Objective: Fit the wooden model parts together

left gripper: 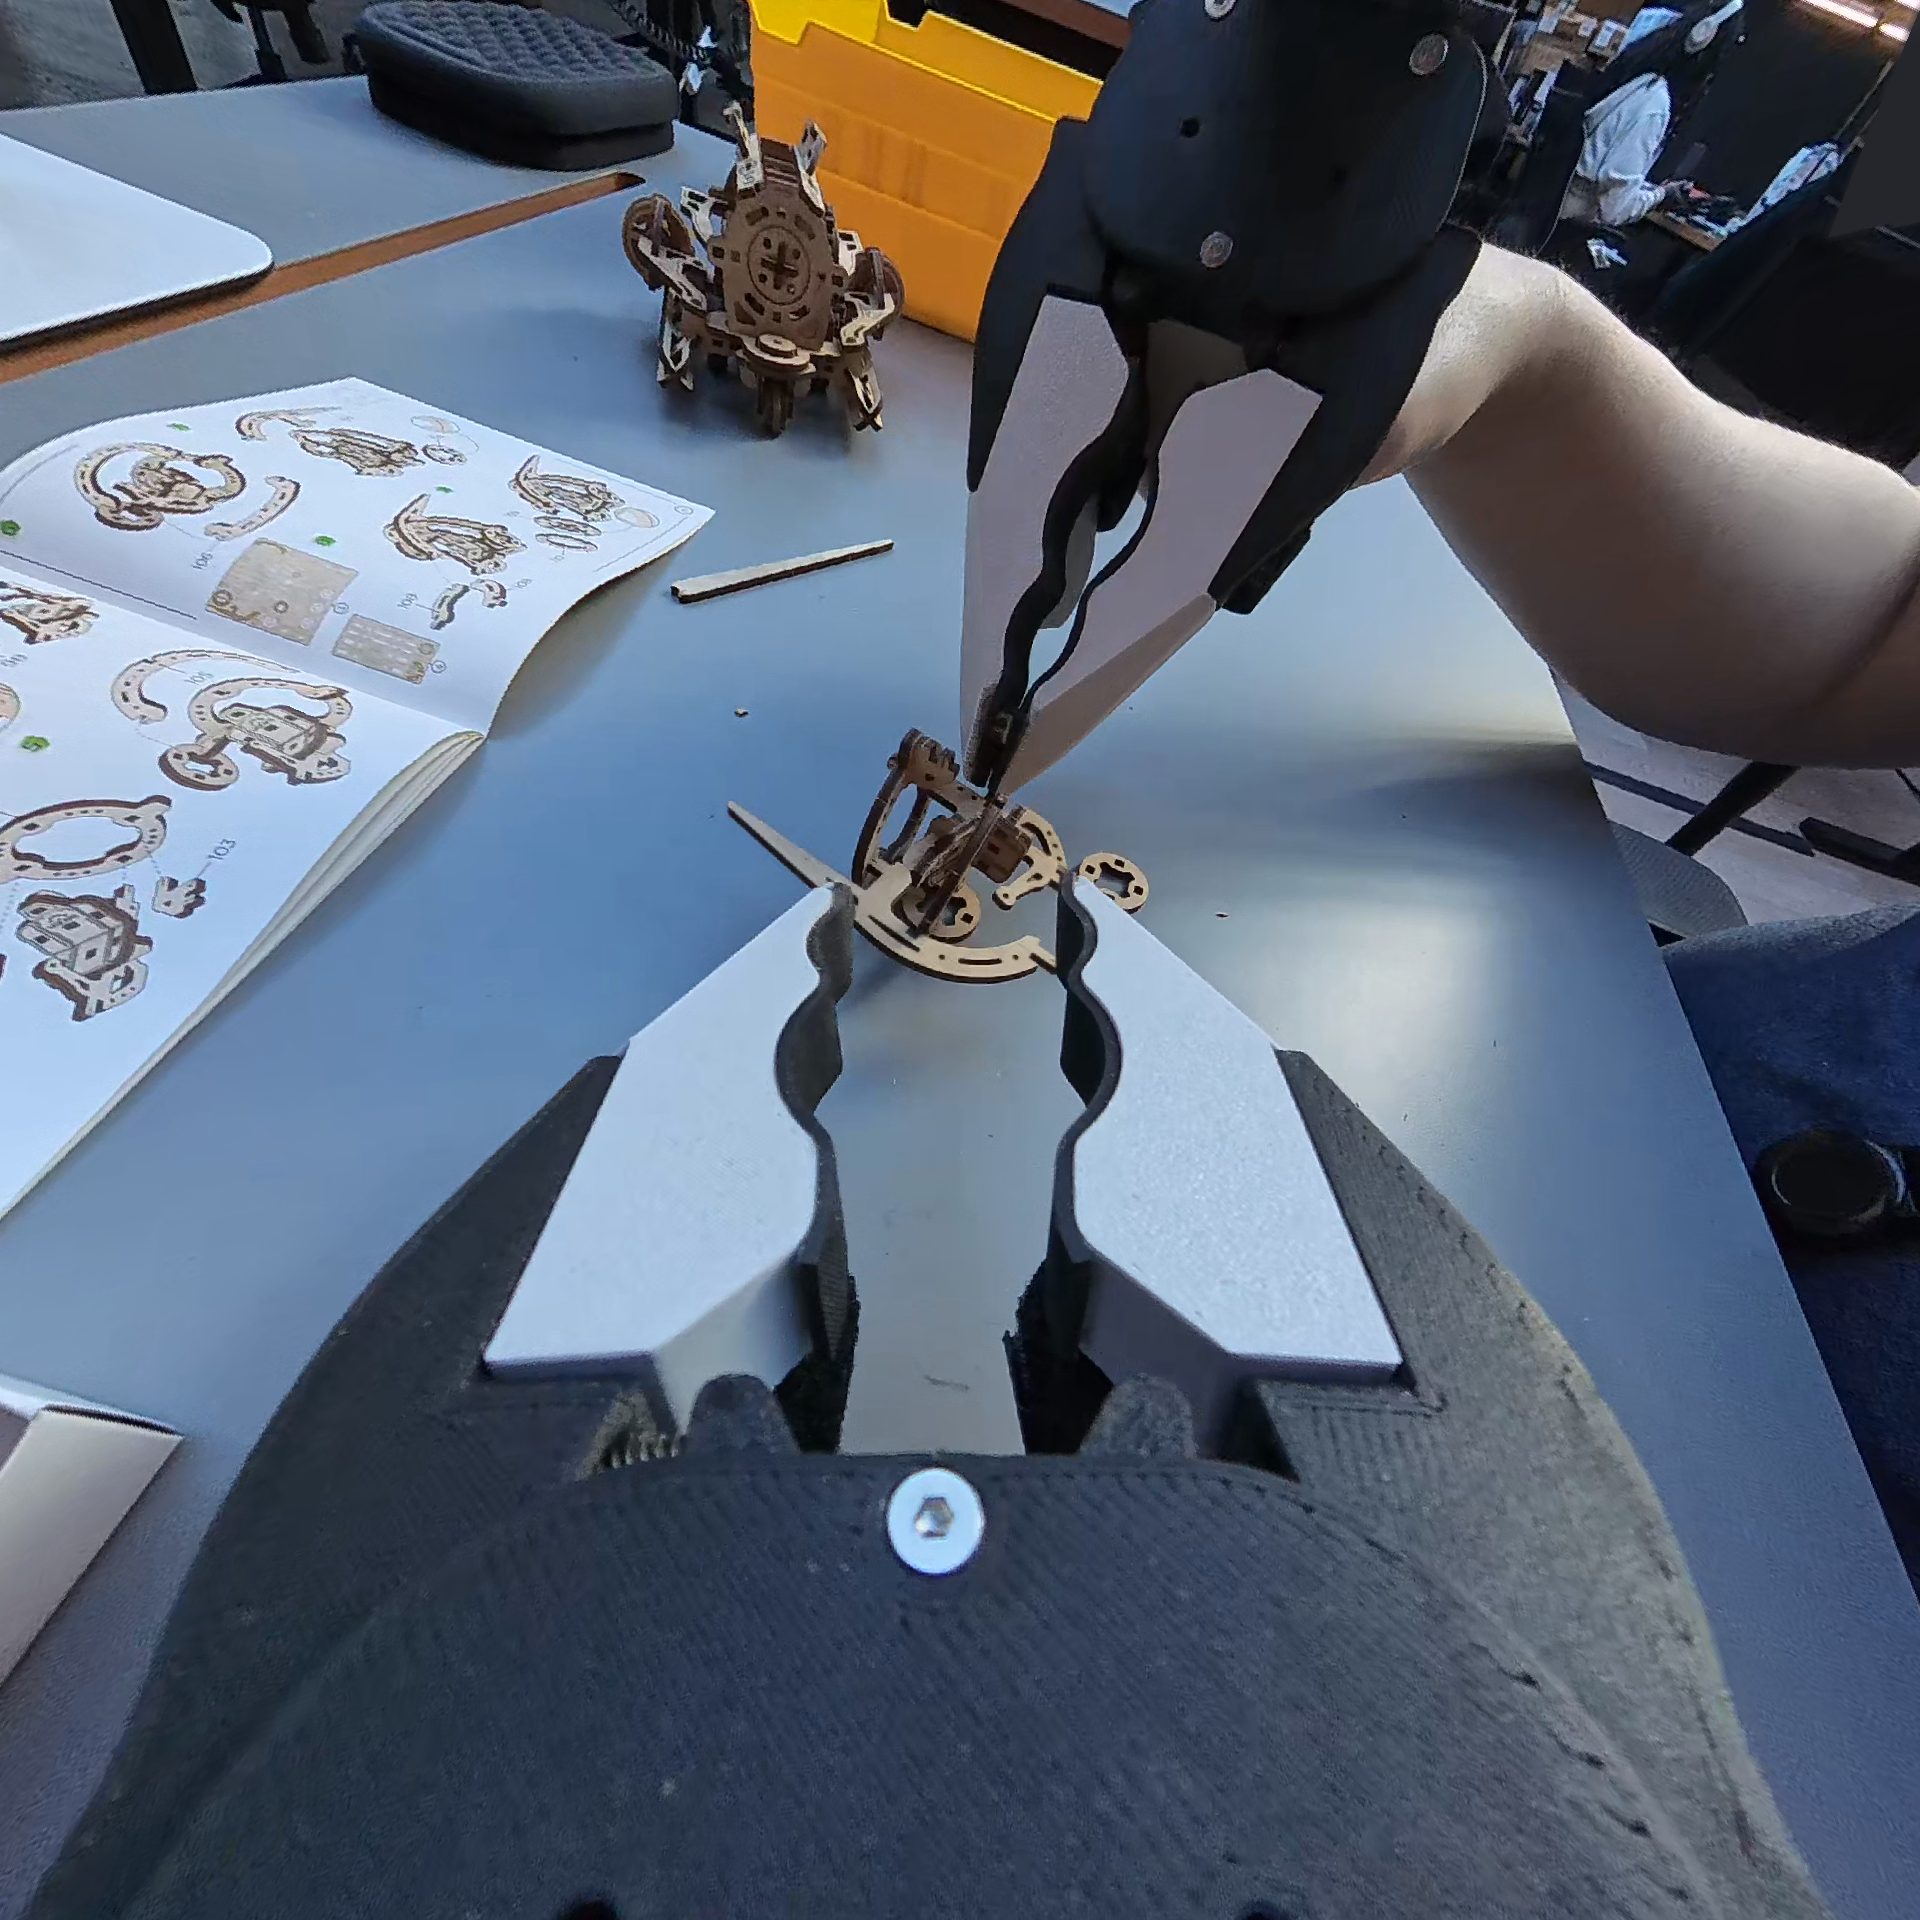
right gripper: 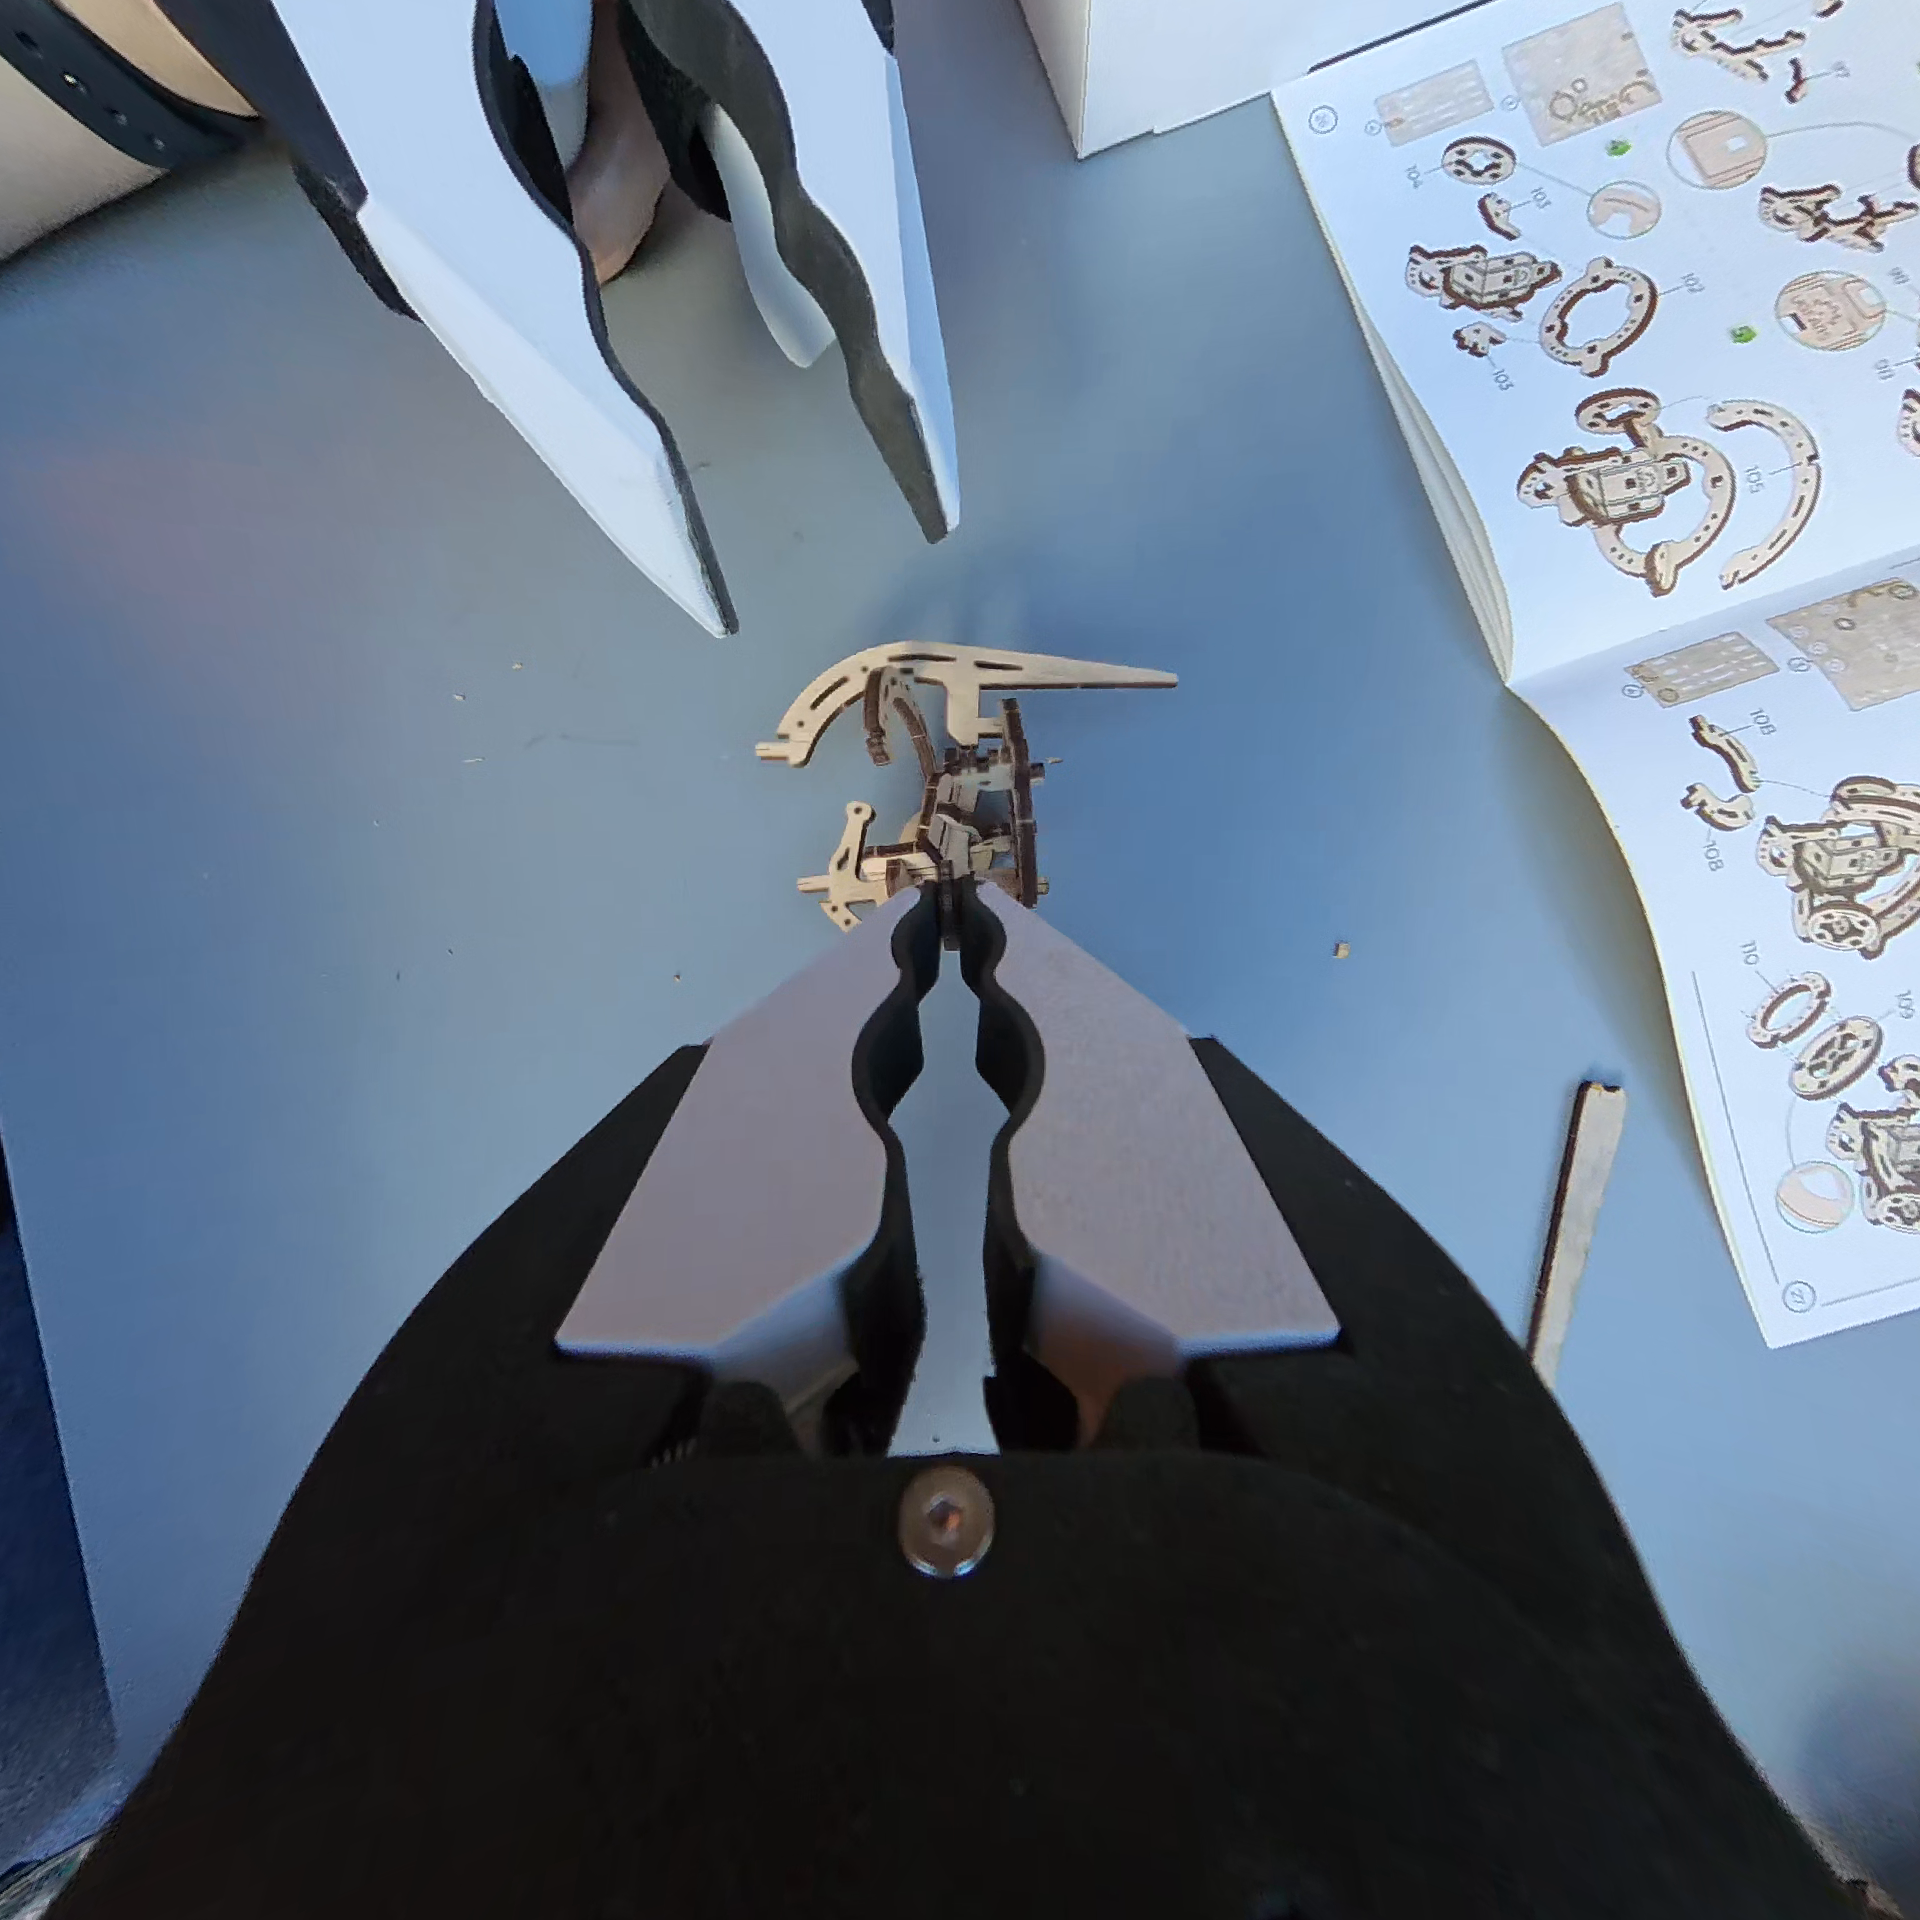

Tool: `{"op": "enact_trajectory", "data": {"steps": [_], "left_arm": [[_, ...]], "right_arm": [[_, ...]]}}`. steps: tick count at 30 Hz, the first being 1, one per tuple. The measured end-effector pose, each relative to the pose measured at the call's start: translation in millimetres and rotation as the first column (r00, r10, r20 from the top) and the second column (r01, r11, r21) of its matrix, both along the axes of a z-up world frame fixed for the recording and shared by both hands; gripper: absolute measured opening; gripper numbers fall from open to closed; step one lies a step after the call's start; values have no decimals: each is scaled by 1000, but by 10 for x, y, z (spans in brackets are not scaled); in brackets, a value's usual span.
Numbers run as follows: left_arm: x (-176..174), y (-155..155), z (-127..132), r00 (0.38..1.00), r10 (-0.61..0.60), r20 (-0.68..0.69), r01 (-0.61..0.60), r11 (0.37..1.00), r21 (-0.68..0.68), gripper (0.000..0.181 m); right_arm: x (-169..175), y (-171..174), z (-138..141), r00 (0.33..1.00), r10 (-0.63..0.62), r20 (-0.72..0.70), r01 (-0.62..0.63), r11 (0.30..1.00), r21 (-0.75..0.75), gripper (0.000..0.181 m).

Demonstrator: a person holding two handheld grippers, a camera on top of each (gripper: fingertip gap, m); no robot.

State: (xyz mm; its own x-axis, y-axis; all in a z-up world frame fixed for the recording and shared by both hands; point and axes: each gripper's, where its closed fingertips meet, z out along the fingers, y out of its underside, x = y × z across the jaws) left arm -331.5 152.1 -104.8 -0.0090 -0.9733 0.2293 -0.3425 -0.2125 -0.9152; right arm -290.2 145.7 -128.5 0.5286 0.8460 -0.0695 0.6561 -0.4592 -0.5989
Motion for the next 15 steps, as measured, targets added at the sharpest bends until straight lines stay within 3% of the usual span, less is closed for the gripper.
{"op": "enact_trajectory", "data": {"steps": [15], "left_arm": [[57,16,-53,999,-19,-34,19,1000,10,46]], "right_arm": [[3,7,-9,991,30,131,-33,999,19,2]]}}
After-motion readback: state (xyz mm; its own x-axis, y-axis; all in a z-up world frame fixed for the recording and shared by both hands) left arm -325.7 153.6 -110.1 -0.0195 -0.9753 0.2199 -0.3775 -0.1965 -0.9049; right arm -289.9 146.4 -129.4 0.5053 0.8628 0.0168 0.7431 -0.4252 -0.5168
